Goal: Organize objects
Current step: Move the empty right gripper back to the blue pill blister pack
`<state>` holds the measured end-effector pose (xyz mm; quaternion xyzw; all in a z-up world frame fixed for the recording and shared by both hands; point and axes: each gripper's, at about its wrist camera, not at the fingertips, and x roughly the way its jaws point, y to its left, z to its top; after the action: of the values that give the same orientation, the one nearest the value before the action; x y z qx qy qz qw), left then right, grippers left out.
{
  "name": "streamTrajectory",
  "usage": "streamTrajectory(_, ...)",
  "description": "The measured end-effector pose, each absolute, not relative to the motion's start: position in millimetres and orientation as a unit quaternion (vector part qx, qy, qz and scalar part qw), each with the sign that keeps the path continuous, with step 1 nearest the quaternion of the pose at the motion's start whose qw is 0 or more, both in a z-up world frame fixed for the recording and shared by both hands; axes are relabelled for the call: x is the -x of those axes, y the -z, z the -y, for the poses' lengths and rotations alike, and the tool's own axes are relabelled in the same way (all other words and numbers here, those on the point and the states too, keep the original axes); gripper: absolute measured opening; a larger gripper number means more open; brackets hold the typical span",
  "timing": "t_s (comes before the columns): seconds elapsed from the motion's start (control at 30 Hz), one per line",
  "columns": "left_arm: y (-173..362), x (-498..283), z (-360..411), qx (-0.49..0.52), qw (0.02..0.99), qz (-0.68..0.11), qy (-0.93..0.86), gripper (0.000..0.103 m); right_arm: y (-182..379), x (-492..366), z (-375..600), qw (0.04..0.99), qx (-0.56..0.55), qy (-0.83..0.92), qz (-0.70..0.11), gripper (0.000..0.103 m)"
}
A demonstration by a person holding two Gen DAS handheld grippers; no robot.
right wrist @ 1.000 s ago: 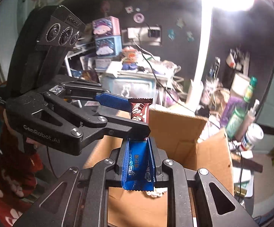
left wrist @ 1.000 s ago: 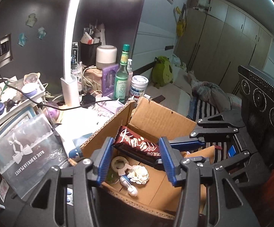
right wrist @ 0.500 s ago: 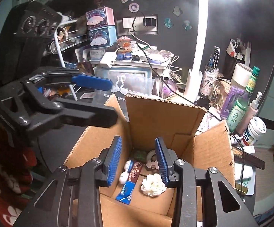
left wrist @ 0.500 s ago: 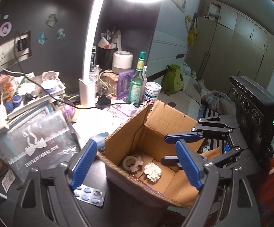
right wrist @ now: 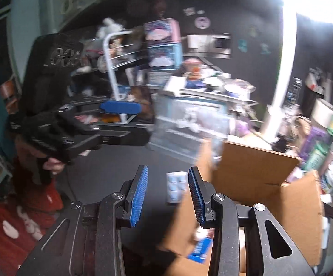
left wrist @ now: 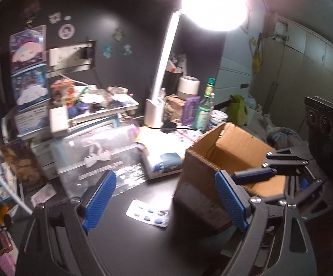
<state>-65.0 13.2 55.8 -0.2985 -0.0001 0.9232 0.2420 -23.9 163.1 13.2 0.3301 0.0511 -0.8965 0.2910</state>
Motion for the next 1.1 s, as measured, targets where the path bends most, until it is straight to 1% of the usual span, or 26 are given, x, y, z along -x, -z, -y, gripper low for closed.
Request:
streamTrajectory(0.2,-36,46,35,0.292,0.195,0.011,-0.936,0.087,7,7,-99,0.368,-0.351,0.86,-0.05,0.032)
streamTrajectory(0.27,-25,40,47,0.294,0.182,0.013,-0.938,0.087,20,8,-82,0.382,-0.366,0.847,-0.044,0.032)
streamTrajectory(0.3,-18,38,53,0.296,0.178,0.016,-0.938,0.087,39,12,-67,0.386,-0.388,0.836,-0.036,0.032)
streamTrajectory(0.33,-13,36,57,0.297,0.177,0.019,-0.938,0.087,39,12,-67,0.386,-0.388,0.836,-0.036,0.032)
streamTrajectory(0.4,0,32,66,0.301,0.174,0.026,-0.937,0.087,56,19,-60,0.373,-0.404,0.835,-0.028,0.032)
streamTrajectory(0.5,17,29,77,0.308,0.174,0.035,-0.935,0.087,86,37,-52,0.309,-0.403,0.86,-0.048,0.032)
streamTrajectory(0.57,26,30,82,0.314,0.175,0.039,-0.932,0.087,107,52,-49,0.248,-0.395,0.882,-0.07,0.032)
streamTrajectory(0.63,33,32,86,0.32,0.175,0.042,-0.93,0.087,126,70,-47,0.201,-0.391,0.894,-0.091,0.037)
streamTrajectory(0.7,36,35,89,0.323,0.174,0.044,-0.929,0.087,138,84,-49,0.172,-0.393,0.898,-0.1,0.053)
streamTrajectory(0.77,39,38,92,0.325,0.174,0.045,-0.928,0.087,150,102,-54,0.141,-0.401,0.9,-0.1,0.054)
streamTrajectory(0.87,41,41,96,0.325,0.177,0.05,-0.928,0.087,161,122,-62,0.124,-0.421,0.894,-0.092,0.055)
streamTrajectory(0.97,42,45,99,0.325,0.177,0.054,-0.927,0.087,167,131,-65,0.111,-0.425,0.893,-0.095,0.064)
streamTrajectory(1.1,42,45,100,0.326,0.177,0.055,-0.927,0.087,170,139,-71,0.124,-0.438,0.888,-0.069,0.064)
